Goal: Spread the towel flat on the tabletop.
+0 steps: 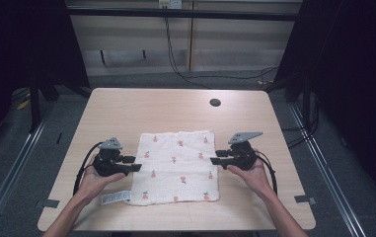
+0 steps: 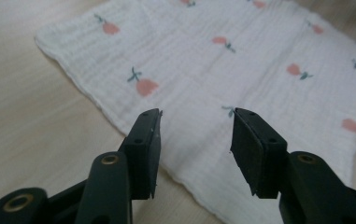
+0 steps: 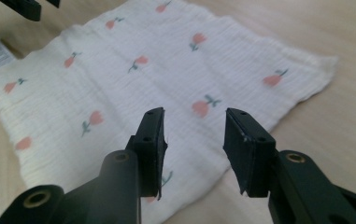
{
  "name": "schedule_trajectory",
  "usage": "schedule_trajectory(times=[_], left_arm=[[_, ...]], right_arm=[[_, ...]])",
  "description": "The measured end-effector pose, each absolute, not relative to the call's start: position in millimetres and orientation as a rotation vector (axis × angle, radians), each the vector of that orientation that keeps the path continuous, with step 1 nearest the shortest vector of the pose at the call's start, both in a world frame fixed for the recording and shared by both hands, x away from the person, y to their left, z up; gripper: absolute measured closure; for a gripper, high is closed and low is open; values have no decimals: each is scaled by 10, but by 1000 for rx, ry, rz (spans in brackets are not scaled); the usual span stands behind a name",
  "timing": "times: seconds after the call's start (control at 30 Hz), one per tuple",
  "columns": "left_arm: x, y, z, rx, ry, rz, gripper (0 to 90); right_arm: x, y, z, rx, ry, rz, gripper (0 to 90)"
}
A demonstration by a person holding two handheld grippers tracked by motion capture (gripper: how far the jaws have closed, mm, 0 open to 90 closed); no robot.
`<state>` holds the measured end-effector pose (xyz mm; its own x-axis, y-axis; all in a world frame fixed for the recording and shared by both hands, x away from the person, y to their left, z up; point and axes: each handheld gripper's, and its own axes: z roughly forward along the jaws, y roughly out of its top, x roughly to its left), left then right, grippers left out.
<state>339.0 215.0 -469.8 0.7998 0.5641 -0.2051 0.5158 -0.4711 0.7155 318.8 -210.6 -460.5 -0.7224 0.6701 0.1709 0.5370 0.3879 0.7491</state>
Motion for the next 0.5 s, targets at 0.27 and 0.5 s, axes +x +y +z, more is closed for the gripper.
schedule_trajectory(times=[0.27, 0.5], left_arm=[[3330, 2082, -4885, 2208, 782, 106, 560], [3350, 1951, -4969, 2248, 732, 76, 544]], right_arm=[[3099, -1945, -4876, 1035, 2551, 1171, 640], [3124, -1884, -5010, 1013, 2558, 1103, 556]])
